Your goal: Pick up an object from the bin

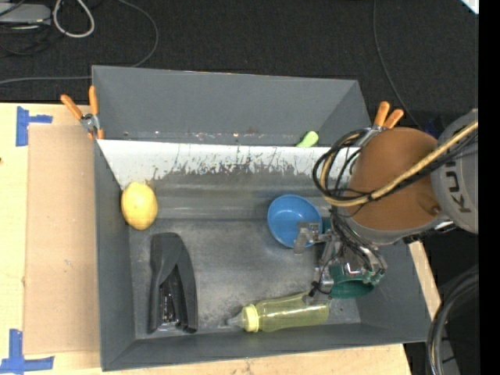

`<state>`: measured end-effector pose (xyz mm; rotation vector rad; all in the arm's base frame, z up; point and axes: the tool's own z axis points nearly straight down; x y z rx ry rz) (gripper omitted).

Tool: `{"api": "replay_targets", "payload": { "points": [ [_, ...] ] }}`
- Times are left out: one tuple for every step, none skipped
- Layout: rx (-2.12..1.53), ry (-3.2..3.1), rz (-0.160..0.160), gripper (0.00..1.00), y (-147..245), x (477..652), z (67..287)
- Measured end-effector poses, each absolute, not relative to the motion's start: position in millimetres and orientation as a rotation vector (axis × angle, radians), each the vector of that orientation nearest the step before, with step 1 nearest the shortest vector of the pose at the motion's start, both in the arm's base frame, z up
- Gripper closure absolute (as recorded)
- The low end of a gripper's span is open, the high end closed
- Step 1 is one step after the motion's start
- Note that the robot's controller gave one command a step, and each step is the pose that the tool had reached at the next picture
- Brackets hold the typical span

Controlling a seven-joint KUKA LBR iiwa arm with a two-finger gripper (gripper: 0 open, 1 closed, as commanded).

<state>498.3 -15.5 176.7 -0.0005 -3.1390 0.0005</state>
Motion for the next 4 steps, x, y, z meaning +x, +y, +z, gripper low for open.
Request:
{"api": "replay_targets", "payload": {
  "points": [
    [0.0,-3.139,0.001,0.0,-15,498.3,177],
    [0.225,-3.125,-0.001,0.0,-29,490.9,120],
    [0.19,-3.133,-0.001,0.0,-9,495.8,115],
    [0.229,-3.134,-0.001,0.0,-12,492.9,108]
  ]
}}
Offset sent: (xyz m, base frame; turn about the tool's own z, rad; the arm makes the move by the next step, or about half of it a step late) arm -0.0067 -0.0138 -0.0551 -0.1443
